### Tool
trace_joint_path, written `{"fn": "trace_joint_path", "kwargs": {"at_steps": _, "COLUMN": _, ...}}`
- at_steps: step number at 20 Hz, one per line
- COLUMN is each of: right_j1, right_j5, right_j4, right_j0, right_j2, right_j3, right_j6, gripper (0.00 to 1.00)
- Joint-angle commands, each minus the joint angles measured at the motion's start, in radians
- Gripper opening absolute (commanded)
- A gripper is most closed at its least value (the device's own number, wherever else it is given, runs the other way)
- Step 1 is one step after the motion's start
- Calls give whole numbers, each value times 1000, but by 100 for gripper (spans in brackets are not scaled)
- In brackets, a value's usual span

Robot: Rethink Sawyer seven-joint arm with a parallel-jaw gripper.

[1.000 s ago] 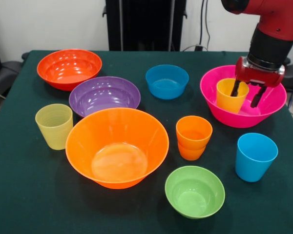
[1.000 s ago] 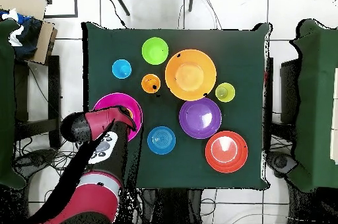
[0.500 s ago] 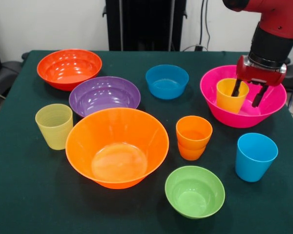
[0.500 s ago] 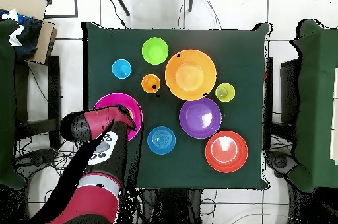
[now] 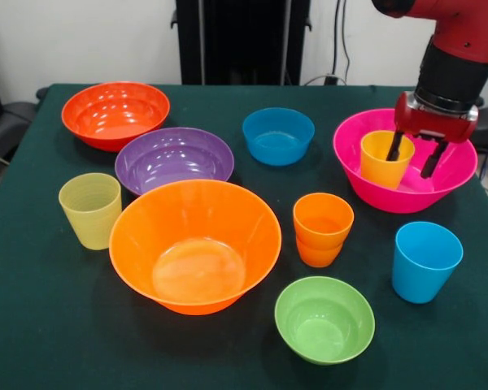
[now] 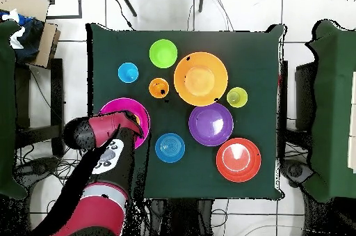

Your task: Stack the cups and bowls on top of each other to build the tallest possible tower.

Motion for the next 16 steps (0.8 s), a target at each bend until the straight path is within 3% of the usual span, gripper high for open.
{"fn": "trace_joint_path", "kwargs": {"at_steps": 1, "right_j1": -29, "right_j5": 50, "right_j4": -10, "right_j0": -14, "right_j2": 96, "right_j3": 1, "right_j6": 54, "gripper": 100}}
{"fn": "trace_joint_path", "kwargs": {"at_steps": 16, "right_j1": -77, "right_j5": 89, "right_j4": -16, "right_j0": -12, "right_j2": 90, "right_j3": 32, "right_j6": 49, "gripper": 100}}
